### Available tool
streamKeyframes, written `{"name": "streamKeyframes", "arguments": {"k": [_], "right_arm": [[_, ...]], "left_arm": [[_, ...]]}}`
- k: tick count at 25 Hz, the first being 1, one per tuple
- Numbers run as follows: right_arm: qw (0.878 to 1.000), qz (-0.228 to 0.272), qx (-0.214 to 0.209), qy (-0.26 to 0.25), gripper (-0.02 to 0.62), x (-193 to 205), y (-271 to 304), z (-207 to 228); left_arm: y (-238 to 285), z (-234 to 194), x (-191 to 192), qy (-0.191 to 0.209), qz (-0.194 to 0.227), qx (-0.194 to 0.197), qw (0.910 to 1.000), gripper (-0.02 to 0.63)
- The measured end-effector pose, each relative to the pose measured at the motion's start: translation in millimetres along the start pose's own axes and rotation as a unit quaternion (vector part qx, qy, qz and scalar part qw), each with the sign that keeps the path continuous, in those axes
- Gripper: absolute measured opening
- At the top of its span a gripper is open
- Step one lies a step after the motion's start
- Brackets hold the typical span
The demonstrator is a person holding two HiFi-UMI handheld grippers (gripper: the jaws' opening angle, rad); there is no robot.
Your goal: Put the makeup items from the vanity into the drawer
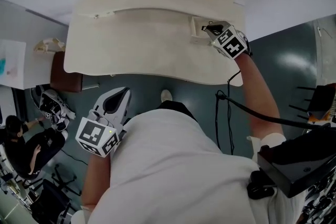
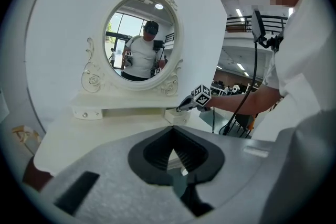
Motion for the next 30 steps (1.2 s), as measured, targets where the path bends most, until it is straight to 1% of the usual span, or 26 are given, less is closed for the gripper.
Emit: {"name": "streamKeyframes", "arguments": {"k": [6,13,20,24,27,30], "right_arm": [[0.998,-0.048,-0.036,-0.008,0.014,4.6,40.3,7.8],[0.993,-0.097,-0.065,0.002,0.015,13.8,69.0,13.0],[0.991,-0.108,-0.075,0.014,0.021,14.8,79.4,14.5],[0.991,-0.112,-0.073,0.019,0.029,15.1,81.5,16.9],[0.991,-0.114,-0.067,0.019,0.075,13.2,77.3,18.5],[0.992,-0.109,-0.055,0.024,0.075,11.6,62.0,17.7]], "left_arm": [[-4.2,-14.0,2.6,-0.01,0.0,-0.023,0.9997,0.0],[-6.5,-23.5,3.0,-0.02,-0.004,-0.033,0.9992,0.0],[-9.4,-31.5,2.6,-0.024,-0.008,-0.035,0.9991,0.0],[-11.9,-36.1,3.0,-0.027,-0.007,-0.033,0.9991,0.0],[-15.4,-38.3,4.9,-0.028,-0.005,-0.031,0.9991,0.0],[-22.1,-36.8,7.6,-0.025,-0.002,-0.026,0.9994,0.0]]}}
Point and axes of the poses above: the fingertips, and each gripper's own axes: y forward along the fingers, z to its right, x out of its underside, the point moved 9 cm from there along -y, backward along the fingers, and after that the axes turned 2 degrees about x, right-handed, at the moved point
